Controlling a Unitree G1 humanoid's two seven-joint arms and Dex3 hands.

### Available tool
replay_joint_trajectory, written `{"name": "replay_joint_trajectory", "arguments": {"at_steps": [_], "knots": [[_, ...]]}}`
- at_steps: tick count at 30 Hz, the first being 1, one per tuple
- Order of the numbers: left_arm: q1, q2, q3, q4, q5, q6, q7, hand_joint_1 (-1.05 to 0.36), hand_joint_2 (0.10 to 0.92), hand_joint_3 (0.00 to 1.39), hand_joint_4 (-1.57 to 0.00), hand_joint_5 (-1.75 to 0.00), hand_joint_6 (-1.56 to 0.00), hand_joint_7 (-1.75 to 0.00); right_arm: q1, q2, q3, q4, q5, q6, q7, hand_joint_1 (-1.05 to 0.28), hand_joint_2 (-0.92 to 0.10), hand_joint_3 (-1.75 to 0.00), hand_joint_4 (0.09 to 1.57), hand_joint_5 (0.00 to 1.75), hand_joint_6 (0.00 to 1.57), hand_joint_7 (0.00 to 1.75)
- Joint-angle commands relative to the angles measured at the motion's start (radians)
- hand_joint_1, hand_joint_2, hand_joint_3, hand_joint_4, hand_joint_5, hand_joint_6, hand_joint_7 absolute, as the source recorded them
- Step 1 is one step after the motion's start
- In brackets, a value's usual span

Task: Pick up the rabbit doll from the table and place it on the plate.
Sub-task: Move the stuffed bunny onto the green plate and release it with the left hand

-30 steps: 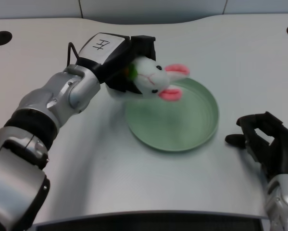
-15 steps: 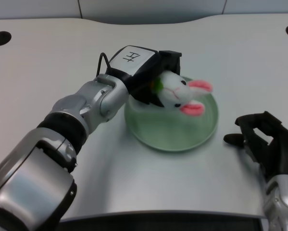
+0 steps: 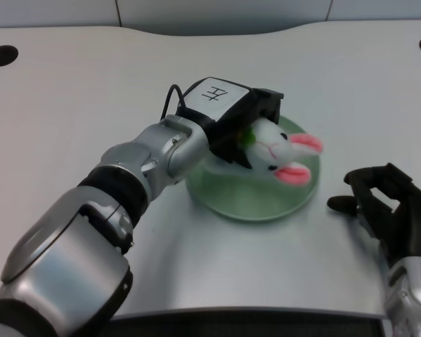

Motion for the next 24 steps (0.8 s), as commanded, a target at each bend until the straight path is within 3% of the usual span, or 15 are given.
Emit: {"name": "replay_joint_trajectory", "arguments": {"at_steps": [1, 4, 7, 8, 11, 14, 15, 17, 21, 24], "knots": [[-0.022, 0.008, -0.025, 0.017, 0.025, 0.001, 0.015, -0.14, 0.904, 0.09, -0.90, -1.75, -0.62, -1.74, 0.010, 0.005, -0.001, -0.007, 0.000, -0.001, -0.001, -0.74, -0.92, -0.17, 0.85, 0.92, 0.79, 1.23], [-0.024, 0.010, -0.020, 0.024, 0.019, 0.006, -0.008, -0.19, 0.874, 0.06, -0.84, -1.75, -0.63, -1.55, 0.013, 0.006, -0.001, -0.019, 0.004, 0.012, 0.000, -0.75, -0.92, -0.17, 0.86, 0.93, 0.79, 1.23], [-0.028, 0.012, -0.015, 0.028, 0.014, 0.012, -0.034, -0.24, 0.855, 0.03, -0.75, -1.75, -0.54, -1.70, 0.014, 0.006, -0.001, -0.025, 0.003, 0.018, -0.001, -0.74, -0.92, -0.17, 0.87, 0.94, 0.81, 1.23], [-0.031, 0.013, -0.019, 0.030, 0.019, 0.017, -0.044, -0.33, 0.863, 0.02, -0.63, -1.55, -0.51, -1.48, 0.013, 0.005, -0.001, -0.022, 0.002, 0.016, -0.001, -0.75, -0.92, -0.17, 0.86, 0.93, 0.80, 1.22], [-0.042, 0.011, -0.031, 0.034, 0.031, 0.041, -0.079, -0.43, 0.881, 0.01, -0.53, -1.25, -0.49, -1.18, 0.013, 0.005, -0.001, -0.021, 0.001, 0.012, 0.000, -0.75, -0.92, -0.17, 0.85, 0.93, 0.80, 1.22], [-0.055, 0.001, -0.043, 0.033, 0.038, 0.078, -0.134, -0.53, 0.904, 0.00, -0.44, -0.63, -0.48, -0.44, 0.012, 0.005, -0.003, -0.018, 0.006, 0.005, 0.007, -0.74, -0.92, -0.17, 0.85, 0.93, 0.80, 1.22], [-0.055, -0.003, -0.044, 0.032, 0.037, 0.088, -0.146, -0.55, 0.900, 0.00, -0.43, -0.53, -0.48, -0.31, 0.012, 0.005, -0.002, -0.016, 0.006, 0.002, 0.008, -0.73, -0.92, -0.17, 0.86, 0.93, 0.80, 1.22], [-0.058, -0.009, -0.050, 0.031, 0.039, 0.108, -0.162, -0.63, 0.896, 0.00, -0.26, -0.31, -0.32, -0.08, 0.013, 0.004, -0.002, -0.017, 0.002, 0.004, 0.005, -0.74, -0.92, -0.17, 0.86, 0.93, 0.80, 1.21], [-0.059, -0.009, -0.060, 0.030, 0.045, 0.121, -0.177, -0.86, 0.901, 0.01, -0.03, -0.04, -0.05, -0.01, 0.012, 0.005, -0.002, -0.008, 0.001, -0.013, 0.009, -0.74, -0.92, -0.17, 0.85, 0.93, 0.80, 1.21], [-0.062, -0.010, -0.069, 0.031, 0.053, 0.132, -0.185, -0.99, 0.917, 0.05, 0.00, 0.00, 0.00, 0.00, 0.009, 0.007, -0.001, -0.008, -0.003, 0.000, -0.002, -0.75, -0.92, -0.16, 0.85, 0.93, 0.81, 1.21]]}}
